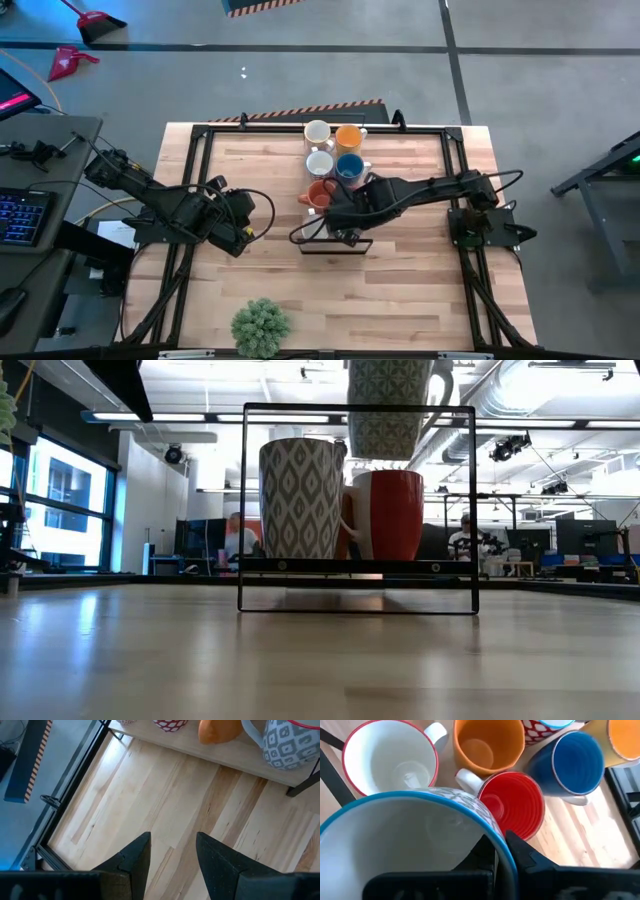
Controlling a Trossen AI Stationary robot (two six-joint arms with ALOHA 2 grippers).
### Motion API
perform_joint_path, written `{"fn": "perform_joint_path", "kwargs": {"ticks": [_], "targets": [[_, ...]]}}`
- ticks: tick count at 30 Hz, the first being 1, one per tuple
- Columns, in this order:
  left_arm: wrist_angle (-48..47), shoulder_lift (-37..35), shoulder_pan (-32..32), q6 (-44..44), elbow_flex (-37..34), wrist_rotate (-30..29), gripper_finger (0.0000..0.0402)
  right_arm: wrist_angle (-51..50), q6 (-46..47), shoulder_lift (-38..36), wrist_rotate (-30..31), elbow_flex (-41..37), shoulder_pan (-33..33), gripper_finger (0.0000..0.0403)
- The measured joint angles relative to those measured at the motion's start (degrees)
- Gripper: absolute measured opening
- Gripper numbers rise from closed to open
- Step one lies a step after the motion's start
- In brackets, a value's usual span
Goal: Place coffee mugs
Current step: Put the green cup on the shelf aligned with the other gray cup
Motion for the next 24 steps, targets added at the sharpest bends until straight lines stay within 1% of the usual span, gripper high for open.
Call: {"fn": "perform_joint_path", "kwargs": {"ticks": [4, 18, 21, 24], "targets": [[0.0, 0.0, 0.0, -0.02, 0.0, 0.0, 0.0147, -0.02, 0.26, 0.0, -1.56, -0.02, -0.1, 0.0], [0.0, 0.0, 0.0, -0.04, 0.0, 0.02, 0.0147, -0.05, 6.42, 0.0, -5.53, -0.02, -1.09, 0.0], [0.01, 0.0, 0.01, -0.06, 0.0, 0.04, 0.0147, 0.01, 6.9, -0.02, -5.82, -1.52, -1.54, 0.0], [0.0, 0.0, 0.0, -0.04, 0.0, 0.06, 0.0147, -0.04, 7.64, -0.02, -7.64, -4.48, -2.04, 0.0]]}}
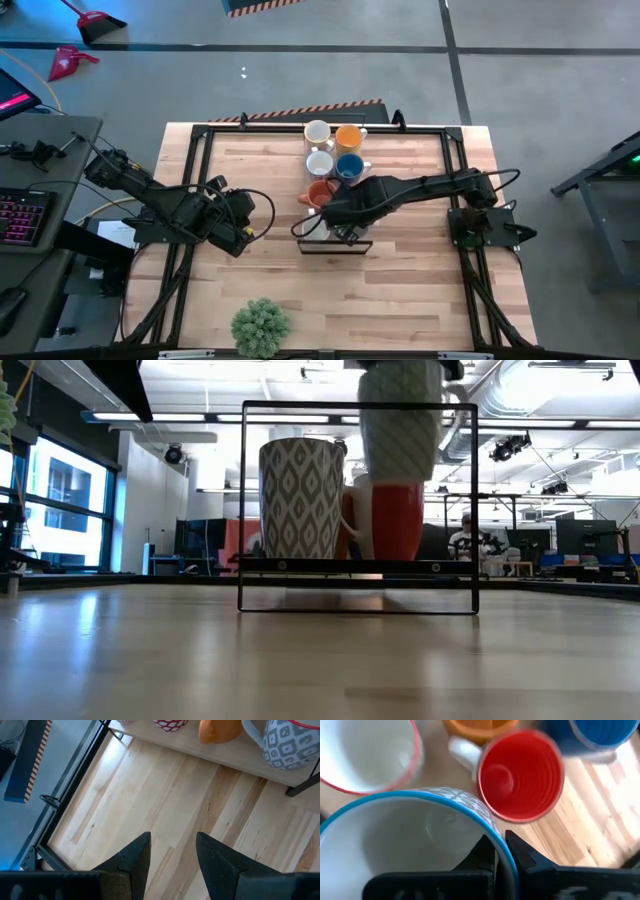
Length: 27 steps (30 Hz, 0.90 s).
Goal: Place coffee mugs
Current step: Put the green cup on the shelf aligned with the other gray cup
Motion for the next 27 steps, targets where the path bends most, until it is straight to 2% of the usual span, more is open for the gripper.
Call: {"fn": "perform_joint_path", "kwargs": {"ticks": [4, 19, 27], "targets": [[0.02, 0.0, 0.01, 0.01, -0.02, 0.0, 0.0147, -0.18, 0.62, 0.06, -1.14, -4.06, -0.2, 0.0], [0.0, 0.0, 0.04, 0.02, -0.02, -0.02, 0.0147, 2.99, 1.99, 0.06, -2.06, -5.09, -0.2, 0.0], [0.0, 0.0, 0.06, 0.06, -0.02, -0.02, 0.0147, 6.88, 4.42, 0.02, -4.6, -9.91, -0.22, 0.0]]}}
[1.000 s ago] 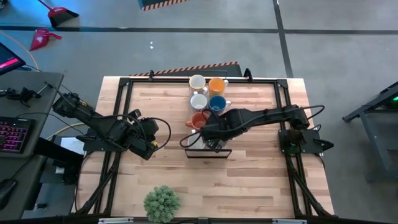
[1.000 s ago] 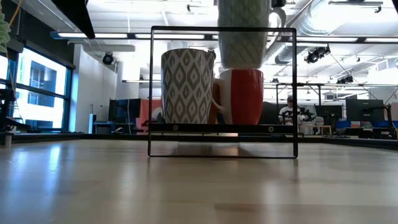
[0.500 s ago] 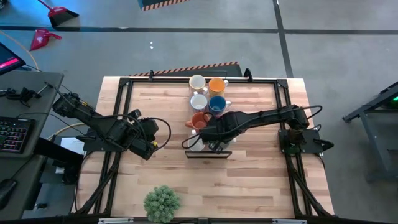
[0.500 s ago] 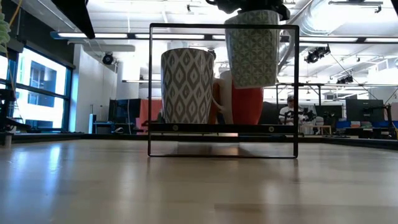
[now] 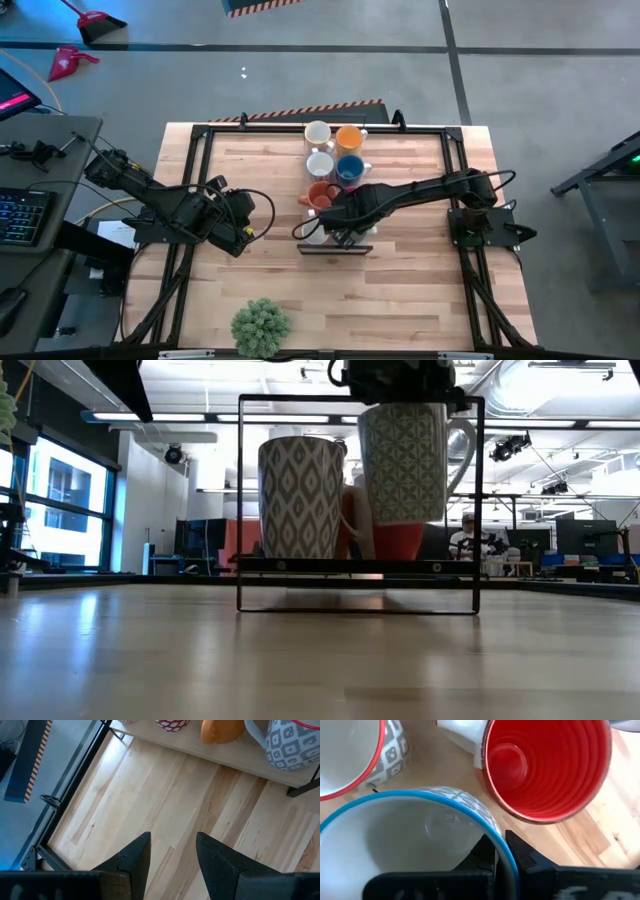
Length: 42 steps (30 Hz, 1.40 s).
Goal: Place coffee mugs
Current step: Put the green cup on the shelf aligned with the other gray cup
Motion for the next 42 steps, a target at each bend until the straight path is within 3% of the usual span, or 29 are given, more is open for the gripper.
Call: {"fn": "perform_joint_path", "kwargs": {"ticks": [8, 19, 42], "targets": [[0.01, 0.0, 0.0, 0.02, 0.0, -0.02, 0.0147, 6.03, 0.95, 0.02, -3.65, -3.76, 0.2, 0.0], [0.0, 0.0, 0.0, 0.07, 0.0, -0.02, 0.0147, 7.65, 1.47, 0.02, -0.65, -4.73, -0.02, 0.0], [0.0, 0.0, 0.0, 2.08, 0.0, -0.04, 0.0147, 9.93, 2.25, 0.17, -1.9, -7.87, 0.09, 0.0]]}}
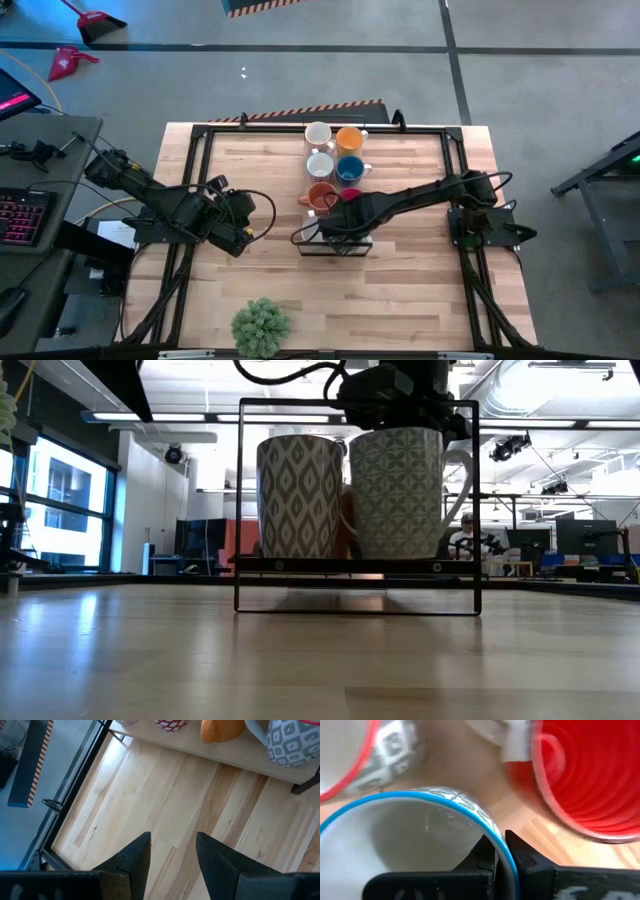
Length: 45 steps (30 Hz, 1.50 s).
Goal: Place coffee mugs
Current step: Put the green cup on the shelf aligned with the other gray cup, then return to Home Position
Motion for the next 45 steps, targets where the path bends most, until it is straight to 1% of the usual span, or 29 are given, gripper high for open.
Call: {"fn": "perform_joint_path", "kwargs": {"ticks": [5, 11, 24, 32, 40, 45], "targets": [[0.0, 0.0, 0.0, 0.02, 0.0, 0.0, 0.0147, 1.36, -0.45, 0.0, 0.26, -0.12, -0.02, 0.0], [0.0, 0.0, 0.0, 0.45, 0.0, 0.0, 0.0147, 1.61, -0.78, 0.0, 2.48, -0.12, 0.0, 0.0004], [0.0, 0.0, 0.0, 0.45, 0.0, 0.0, 0.0147, -0.09, -0.14, 0.0, 3.03, -0.1, -0.02, 0.0072], [0.0, 0.0, 0.0, 0.45, 0.0, 0.0, 0.0147, -0.9, -0.32, -0.02, 1.93, 0.11, -0.02, 0.0101], [0.0, 0.0, 0.0, 0.45, 0.0, 0.0, 0.0147, -7.86, -0.44, 0.13, 3.39, 5.35, 0.0, 0.0116], [0.0, 0.0, 0.0, 0.45, 0.0, 0.0, 0.0147, -7.57, -1.45, 0.13, 3.75, 9.58, 0.0, 0.0124]]}}
